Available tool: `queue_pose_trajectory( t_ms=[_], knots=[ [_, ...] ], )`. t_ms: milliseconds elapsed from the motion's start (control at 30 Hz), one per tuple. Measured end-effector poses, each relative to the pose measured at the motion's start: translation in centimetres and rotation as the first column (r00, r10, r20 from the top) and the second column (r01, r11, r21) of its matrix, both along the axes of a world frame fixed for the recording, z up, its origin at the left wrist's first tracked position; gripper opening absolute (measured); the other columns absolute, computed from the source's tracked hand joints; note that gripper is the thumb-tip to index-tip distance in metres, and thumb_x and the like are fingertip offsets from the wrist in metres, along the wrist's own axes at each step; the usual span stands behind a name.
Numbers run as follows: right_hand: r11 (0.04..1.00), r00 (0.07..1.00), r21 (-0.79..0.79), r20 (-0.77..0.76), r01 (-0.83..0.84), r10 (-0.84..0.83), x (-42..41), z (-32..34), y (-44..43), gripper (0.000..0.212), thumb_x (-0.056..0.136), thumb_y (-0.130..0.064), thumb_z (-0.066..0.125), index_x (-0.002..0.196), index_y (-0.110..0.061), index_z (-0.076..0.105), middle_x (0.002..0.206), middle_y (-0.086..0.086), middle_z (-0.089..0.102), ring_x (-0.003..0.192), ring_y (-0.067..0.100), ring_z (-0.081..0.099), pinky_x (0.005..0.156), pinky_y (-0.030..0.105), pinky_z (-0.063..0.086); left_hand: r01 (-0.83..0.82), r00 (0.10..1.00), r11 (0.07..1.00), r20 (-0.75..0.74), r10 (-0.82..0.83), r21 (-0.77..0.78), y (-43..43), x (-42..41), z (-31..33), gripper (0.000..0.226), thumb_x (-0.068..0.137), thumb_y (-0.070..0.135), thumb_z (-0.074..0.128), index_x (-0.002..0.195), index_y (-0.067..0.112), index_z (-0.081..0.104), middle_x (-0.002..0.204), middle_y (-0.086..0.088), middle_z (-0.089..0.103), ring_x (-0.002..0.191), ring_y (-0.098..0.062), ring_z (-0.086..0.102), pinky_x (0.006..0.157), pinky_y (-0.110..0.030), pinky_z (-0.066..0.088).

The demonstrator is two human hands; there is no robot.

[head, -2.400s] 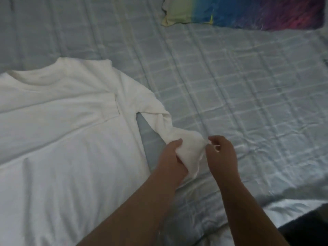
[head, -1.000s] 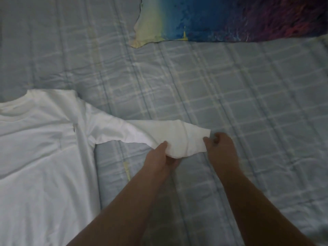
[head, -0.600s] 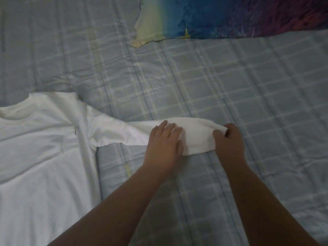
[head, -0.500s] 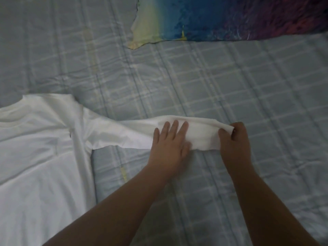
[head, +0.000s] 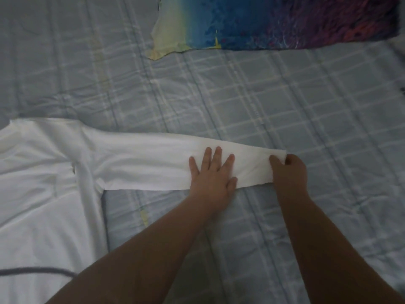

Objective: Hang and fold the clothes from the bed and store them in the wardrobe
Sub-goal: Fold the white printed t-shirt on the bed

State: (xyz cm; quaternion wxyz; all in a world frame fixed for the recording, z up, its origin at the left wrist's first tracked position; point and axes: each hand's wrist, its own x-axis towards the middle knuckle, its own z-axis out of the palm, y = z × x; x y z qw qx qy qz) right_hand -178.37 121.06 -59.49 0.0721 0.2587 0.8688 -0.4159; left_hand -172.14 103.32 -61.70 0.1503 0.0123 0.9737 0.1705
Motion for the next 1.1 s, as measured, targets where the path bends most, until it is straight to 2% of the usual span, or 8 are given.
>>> queue_pose_trajectory(
  t_ms=[67, 133, 200, 267, 367, 500, 667, 1100],
  knots=[
    [0.989, 0.991, -0.148, -0.134, -0.032, 0.012, 1.2, 2.6, -1.9, 0.017, 0.091, -0.016, 0.064, 0.105, -0.007, 0.066, 0.096, 0.008, 0.07, 0.095, 0.027, 0.067, 0.082, 0.041, 0.053, -0.198, 0.969, 0.872, -0.047, 0.244, 0.448, -0.7, -0.1, 2.8, 0.046, 0.1, 0.037, 0.042, 0.141, 0.018, 0.051, 0.15, -0.009, 0.047, 0.144, -0.028, 0.034, 0.12, -0.051, 0.02],
    [0.891, 0.968, -0.396, -0.196, -0.223, 0.155, 2.9, 5.5, -4.9, 0.016, 0.092, -0.016, 0.063, 0.108, -0.013, 0.066, 0.098, 0.003, 0.073, 0.094, 0.019, 0.07, 0.084, 0.04, 0.057, -0.488, 0.812, 0.353, 0.266, 0.52, 0.799, -2.0, 0.4, 6.3, 0.038, 0.096, 0.044, 0.047, 0.119, 0.021, 0.066, 0.122, -0.004, 0.068, 0.115, -0.022, 0.063, 0.103, -0.045, 0.048],
    [0.64, 0.915, -0.663, -0.198, -0.388, 0.35, 4.7, 7.5, -8.2, 0.024, 0.095, -0.029, 0.054, 0.112, -0.017, 0.067, 0.107, 0.005, 0.074, 0.102, 0.022, 0.07, 0.085, 0.037, 0.058, -0.646, 0.619, -0.231, 0.677, 0.399, 0.727, -4.9, 1.3, 8.2, 0.056, 0.089, 0.064, 0.049, 0.112, 0.019, 0.072, 0.113, -0.009, 0.073, 0.102, -0.027, 0.071, 0.09, -0.048, 0.056],
    [0.553, 0.874, -0.693, -0.251, -0.462, 0.415, 6.5, 8.2, -11.4, 0.034, 0.098, -0.035, 0.045, 0.114, -0.018, 0.069, 0.113, 0.005, 0.074, 0.108, 0.024, 0.068, 0.088, 0.039, 0.056, -0.626, 0.549, -0.426, 0.757, 0.353, 0.653, -9.3, 2.8, 8.6, 0.057, 0.09, 0.063, 0.053, 0.113, 0.015, 0.074, 0.114, -0.011, 0.073, 0.104, -0.031, 0.07, 0.084, -0.049, 0.058],
    [0.807, 0.811, -0.195, -0.335, -0.558, 0.48, 9.0, 7.4, -16.8, 0.037, 0.098, -0.033, 0.04, 0.122, -0.025, 0.066, 0.127, -0.009, 0.066, 0.12, 0.007, 0.058, 0.104, 0.037, 0.047, -0.587, 0.48, -0.437, 0.727, 0.49, 0.682, -16.1, 5.4, 8.5, 0.029, 0.098, 0.021, 0.057, 0.123, 0.01, 0.065, 0.117, -0.013, 0.071, 0.108, -0.034, 0.067, 0.084, -0.054, 0.058],
    [0.546, 0.49, 0.311, -0.243, -0.778, 0.837, 12.7, 5.6, -27.2, 0.056, 0.101, -0.037, 0.026, 0.152, -0.017, 0.035, 0.159, 0.005, 0.032, 0.15, 0.021, 0.022, 0.123, 0.036, 0.016, -0.589, 0.535, -0.312, 0.648, 0.542, 0.746, -25.0, 9.9, 8.3, 0.025, 0.099, 0.013, 0.053, 0.122, 0.012, 0.064, 0.111, -0.01, 0.074, 0.1, -0.028, 0.072, 0.074, -0.042, 0.059],
    [0.298, 0.307, 0.451, -0.056, -0.841, 0.95, 19.0, 4.3, -41.6, 0.061, 0.102, -0.047, 0.013, 0.159, -0.025, 0.007, 0.167, 0.001, 0.004, 0.153, 0.022, -0.001, 0.123, 0.048, 0.01, -0.62, 0.476, -0.218, 0.582, 0.659, 0.754, -37.7, 17.8, 9.0, 0.026, 0.093, 0.024, 0.063, 0.116, 0.018, 0.069, 0.109, -0.007, 0.075, 0.099, -0.027, 0.072, 0.081, -0.048, 0.06],
    [0.105, 0.172, 0.542, 0.074, -0.834, 0.982, 31.0, 0.9, -69.0, 0.061, 0.103, -0.047, 0.013, 0.159, -0.023, 0.006, 0.167, 0.004, 0.002, 0.153, 0.024, 0.0, 0.12, 0.058, 0.01, -0.84, 0.315, 0.123, 0.291, 0.903, 0.528, -64.4, 31.6, 6.4, 0.03, 0.092, 0.023, 0.065, 0.118, 0.008, 0.063, 0.106, -0.004, 0.069, 0.096, -0.024, 0.066, 0.085, -0.04, 0.053]
  ],
)
